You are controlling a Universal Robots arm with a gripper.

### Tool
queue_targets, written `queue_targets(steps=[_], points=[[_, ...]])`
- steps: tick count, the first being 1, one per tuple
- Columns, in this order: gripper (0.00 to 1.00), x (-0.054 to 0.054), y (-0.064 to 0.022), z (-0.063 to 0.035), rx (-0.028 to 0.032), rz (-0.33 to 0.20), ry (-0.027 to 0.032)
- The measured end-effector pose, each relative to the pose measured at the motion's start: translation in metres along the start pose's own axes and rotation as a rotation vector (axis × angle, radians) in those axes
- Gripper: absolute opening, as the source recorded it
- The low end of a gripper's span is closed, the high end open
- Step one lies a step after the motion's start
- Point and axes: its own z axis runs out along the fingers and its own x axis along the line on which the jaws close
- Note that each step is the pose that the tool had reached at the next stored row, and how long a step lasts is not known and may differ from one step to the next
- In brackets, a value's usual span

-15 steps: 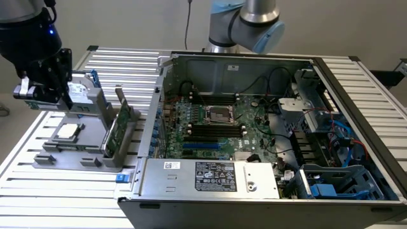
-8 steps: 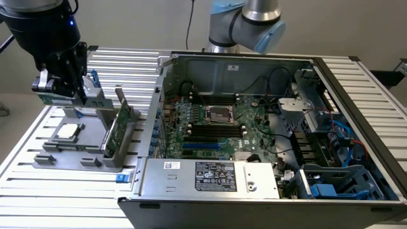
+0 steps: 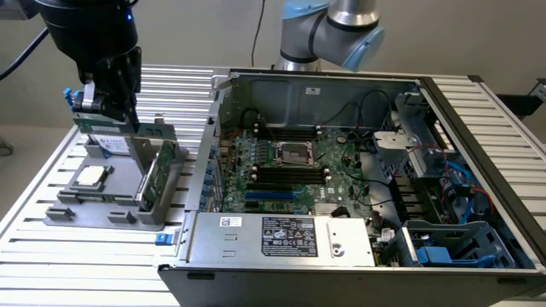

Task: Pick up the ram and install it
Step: 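Pick up the ram and move it above insertion slot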

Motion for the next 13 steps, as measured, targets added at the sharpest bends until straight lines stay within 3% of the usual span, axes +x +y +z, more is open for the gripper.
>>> queue_targets(steps=[13], points=[[0.14, -0.005, -0.0573, -0.0176, -0.0029, 0.0, 0.0]])
